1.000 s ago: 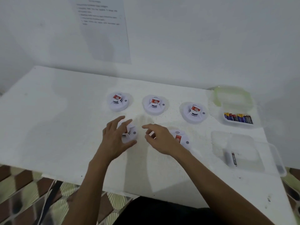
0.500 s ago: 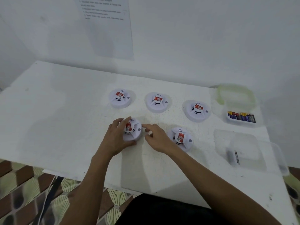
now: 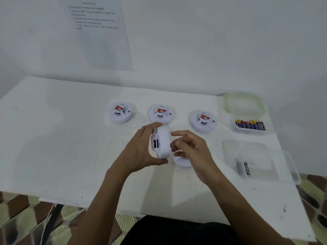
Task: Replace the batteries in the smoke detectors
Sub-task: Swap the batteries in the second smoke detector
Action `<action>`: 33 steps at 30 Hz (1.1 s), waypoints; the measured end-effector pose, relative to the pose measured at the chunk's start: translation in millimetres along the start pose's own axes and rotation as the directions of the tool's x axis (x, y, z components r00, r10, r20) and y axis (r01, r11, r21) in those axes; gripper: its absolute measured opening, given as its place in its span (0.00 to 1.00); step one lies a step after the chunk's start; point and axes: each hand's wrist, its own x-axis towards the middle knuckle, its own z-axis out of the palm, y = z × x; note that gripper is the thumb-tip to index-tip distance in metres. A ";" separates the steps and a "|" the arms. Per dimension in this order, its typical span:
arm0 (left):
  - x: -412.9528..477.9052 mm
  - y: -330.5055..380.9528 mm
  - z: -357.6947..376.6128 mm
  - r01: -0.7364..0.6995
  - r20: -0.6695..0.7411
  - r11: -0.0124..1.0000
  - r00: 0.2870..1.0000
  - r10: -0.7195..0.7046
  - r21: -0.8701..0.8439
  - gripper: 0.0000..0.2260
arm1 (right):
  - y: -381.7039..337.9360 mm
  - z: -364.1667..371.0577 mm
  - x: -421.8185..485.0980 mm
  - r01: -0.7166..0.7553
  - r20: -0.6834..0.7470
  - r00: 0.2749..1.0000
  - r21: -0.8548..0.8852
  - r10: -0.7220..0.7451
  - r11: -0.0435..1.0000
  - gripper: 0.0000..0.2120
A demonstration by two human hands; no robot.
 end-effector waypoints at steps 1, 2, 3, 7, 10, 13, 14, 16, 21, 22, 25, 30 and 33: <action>0.8 7.7 -0.5 -0.015 -0.003 0.998 1.000 0.015 -0.064 0.46 | -0.2 -3.0 -1.1 0.020 -0.028 0.999 -0.047 -0.021 0.999 0.12; 1.7 13.8 -0.1 -0.037 -0.010 0.992 0.999 0.036 -0.124 0.45 | 0.7 -5.3 -1.7 0.035 -0.051 0.998 -0.105 -0.041 0.994 0.11; 2.0 20.2 0.3 -0.061 -0.021 0.983 0.998 0.058 -0.172 0.44 | 0.8 -6.6 -2.5 0.040 -0.060 0.997 -0.155 -0.050 0.987 0.10; 4.0 35.5 4.1 -0.128 -0.047 0.963 0.992 0.120 -0.237 0.44 | -0.2 -8.8 -8.8 0.043 -0.010 0.999 -0.041 -0.044 0.998 0.15; 6.4 40.6 3.7 -0.129 -0.031 0.961 0.992 0.126 -0.244 0.43 | -1.7 -11.4 -12.1 0.069 -0.059 0.996 -0.020 -0.070 0.997 0.19; 9.4 43.4 7.3 -0.111 0.000 0.974 0.994 0.114 -0.196 0.45 | 1.8 -13.2 -13.2 0.098 -0.161 0.981 -0.069 -0.108 0.993 0.22; 10.2 43.0 9.9 -0.102 0.015 0.979 0.994 0.106 -0.177 0.47 | 3.7 -13.7 -13.6 0.103 -0.188 0.975 -0.082 -0.117 0.991 0.22; 11.3 49.2 11.6 -0.072 0.018 0.985 0.997 0.076 -0.159 0.50 | 6.6 -14.8 -15.6 0.110 -0.226 0.964 -0.152 -0.143 0.982 0.21; 15.8 67.5 14.5 -0.032 -0.026 0.971 0.999 0.026 -0.236 0.48 | 10.6 -16.0 -23.0 0.181 -0.199 0.959 -0.114 -0.201 0.977 0.27; 16.9 67.5 16.9 -0.042 -0.047 0.958 0.998 0.030 -0.283 0.47 | 11.3 -15.4 -23.4 0.188 -0.183 0.962 -0.090 -0.202 0.978 0.29; 13.7 67.7 21.8 -0.079 -0.059 0.960 0.996 0.065 -0.270 0.51 | 13.0 -15.0 -23.8 0.204 -0.140 0.967 -0.073 -0.212 0.976 0.35; 15.2 72.1 21.9 -0.114 -0.087 0.964 0.992 0.095 -0.239 0.50 | 10.9 -18.9 -22.6 0.263 -0.129 0.953 -0.099 -0.274 0.960 0.38; 18.7 76.9 22.9 -0.114 -0.111 0.957 0.990 0.087 -0.265 0.50 | 6.8 -21.8 -21.0 0.272 -0.112 0.950 -0.152 -0.290 0.950 0.37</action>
